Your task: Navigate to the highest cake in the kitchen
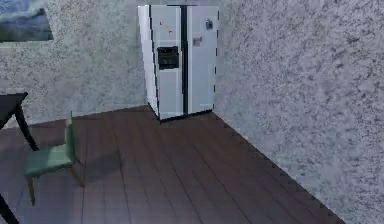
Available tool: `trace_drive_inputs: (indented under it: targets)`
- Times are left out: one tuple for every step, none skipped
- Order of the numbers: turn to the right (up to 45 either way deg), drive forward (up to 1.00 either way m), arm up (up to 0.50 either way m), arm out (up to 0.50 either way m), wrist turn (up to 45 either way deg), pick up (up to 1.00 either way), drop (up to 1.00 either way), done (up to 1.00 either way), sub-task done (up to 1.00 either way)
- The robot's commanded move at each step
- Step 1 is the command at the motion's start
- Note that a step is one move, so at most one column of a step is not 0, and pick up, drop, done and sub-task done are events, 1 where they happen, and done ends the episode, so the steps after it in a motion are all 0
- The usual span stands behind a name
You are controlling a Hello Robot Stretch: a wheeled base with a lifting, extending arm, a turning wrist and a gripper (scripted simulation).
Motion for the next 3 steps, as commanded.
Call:
trace_drive_inputs:
  targets:
    - [-45.0, 0.0, 0.0, 0.0, 0.0, 0.0, 0.0, 0.0, 0.0]
    - [-30.0, 0.0, 0.0, 0.0, 0.0, 0.0, 0.0, 0.0, 0.0]
    - [0.0, 0.1, 0.0, 0.0, 0.0, 0.0, 0.0, 0.0, 0.0]
